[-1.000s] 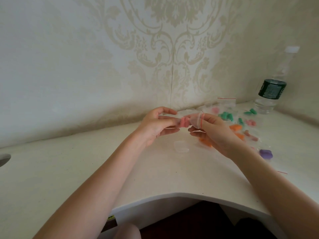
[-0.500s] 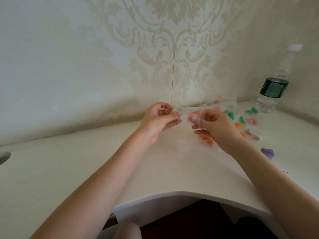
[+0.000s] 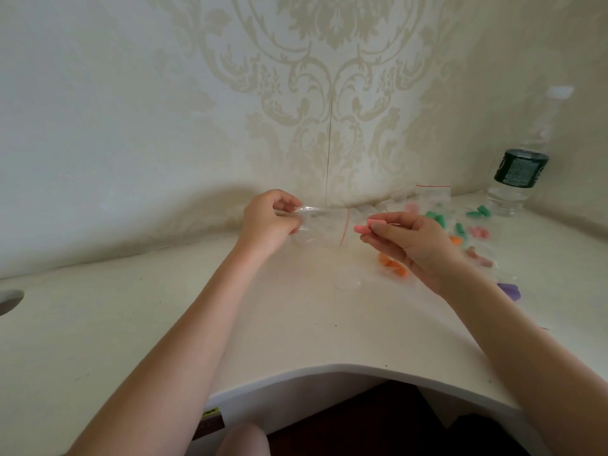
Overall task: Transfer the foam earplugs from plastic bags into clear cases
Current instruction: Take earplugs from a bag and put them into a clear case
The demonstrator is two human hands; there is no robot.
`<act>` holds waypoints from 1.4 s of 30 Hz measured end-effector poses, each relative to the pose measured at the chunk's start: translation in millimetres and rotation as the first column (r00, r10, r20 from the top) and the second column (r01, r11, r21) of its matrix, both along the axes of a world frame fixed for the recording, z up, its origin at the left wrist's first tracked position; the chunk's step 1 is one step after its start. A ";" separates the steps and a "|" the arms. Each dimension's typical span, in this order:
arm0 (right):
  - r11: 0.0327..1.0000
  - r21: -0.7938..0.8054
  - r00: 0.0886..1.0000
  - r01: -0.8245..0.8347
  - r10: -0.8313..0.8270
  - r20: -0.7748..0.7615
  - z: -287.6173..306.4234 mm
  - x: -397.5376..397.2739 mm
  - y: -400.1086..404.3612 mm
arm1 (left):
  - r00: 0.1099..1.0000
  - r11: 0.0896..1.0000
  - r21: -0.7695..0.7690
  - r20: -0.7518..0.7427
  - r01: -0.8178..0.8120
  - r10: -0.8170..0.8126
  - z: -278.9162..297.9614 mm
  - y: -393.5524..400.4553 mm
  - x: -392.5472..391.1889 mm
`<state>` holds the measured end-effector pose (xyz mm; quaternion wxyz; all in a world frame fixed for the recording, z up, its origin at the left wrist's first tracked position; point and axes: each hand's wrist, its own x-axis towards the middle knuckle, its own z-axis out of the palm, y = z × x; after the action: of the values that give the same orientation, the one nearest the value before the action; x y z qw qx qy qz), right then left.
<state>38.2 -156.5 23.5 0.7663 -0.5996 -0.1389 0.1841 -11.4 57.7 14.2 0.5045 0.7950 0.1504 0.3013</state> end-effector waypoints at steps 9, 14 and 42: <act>1.000 0.014 0.998 0.009 -0.008 -0.056 2.2 -2.0 2.5 | 0.985 0.696 0.709 0.172 -0.113 -0.015 -7.2 -0.9 0.4; 1.000 0.026 0.999 -0.003 0.004 -0.051 2.0 -5.3 4.9 | 0.957 0.786 0.598 0.104 0.156 -0.269 -6.5 -33.8 -7.1; 0.869 -0.284 0.687 0.405 -0.084 0.722 -12.5 -6.9 15.8 | 0.880 0.605 -0.665 0.181 0.439 -0.440 4.2 -65.9 -6.9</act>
<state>31.3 -140.7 11.1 0.5280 -0.7884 -0.2862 -0.1333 -18.3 -8.2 18.4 0.8206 0.5620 0.0518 0.0900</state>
